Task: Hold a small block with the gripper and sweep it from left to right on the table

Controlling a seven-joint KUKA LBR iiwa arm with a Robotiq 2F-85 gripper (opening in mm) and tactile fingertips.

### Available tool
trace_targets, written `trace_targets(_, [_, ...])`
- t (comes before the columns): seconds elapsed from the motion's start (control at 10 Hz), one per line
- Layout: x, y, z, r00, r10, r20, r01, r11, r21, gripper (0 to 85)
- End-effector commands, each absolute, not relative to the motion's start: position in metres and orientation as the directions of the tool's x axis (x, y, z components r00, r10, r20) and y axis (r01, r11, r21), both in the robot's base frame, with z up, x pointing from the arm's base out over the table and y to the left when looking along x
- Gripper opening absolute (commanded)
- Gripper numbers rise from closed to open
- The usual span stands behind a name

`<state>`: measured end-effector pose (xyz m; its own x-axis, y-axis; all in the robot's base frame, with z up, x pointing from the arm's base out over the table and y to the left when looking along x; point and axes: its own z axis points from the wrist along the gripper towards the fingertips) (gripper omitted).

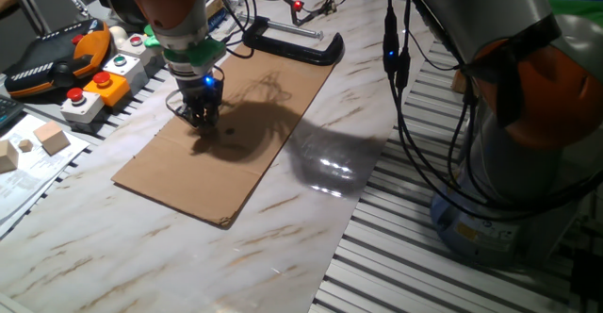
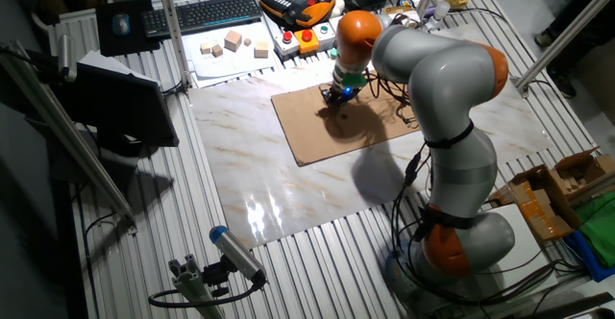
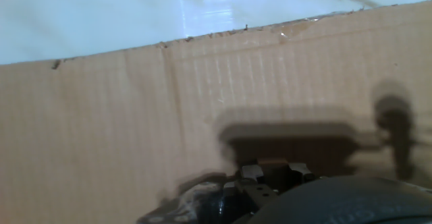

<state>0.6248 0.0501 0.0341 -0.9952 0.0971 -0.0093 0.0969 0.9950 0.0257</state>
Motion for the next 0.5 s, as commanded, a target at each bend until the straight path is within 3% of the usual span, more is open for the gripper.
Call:
trace_targets(0.0, [0.624,0.052,0.034,-0.995,0.098,-0.009,0.097,0.995,0.026,0.7])
trace_targets(0.4, [0.623,0.063,0.036,-0.995,0.101,-0.009,0.100,0.995,0.019,0.7])
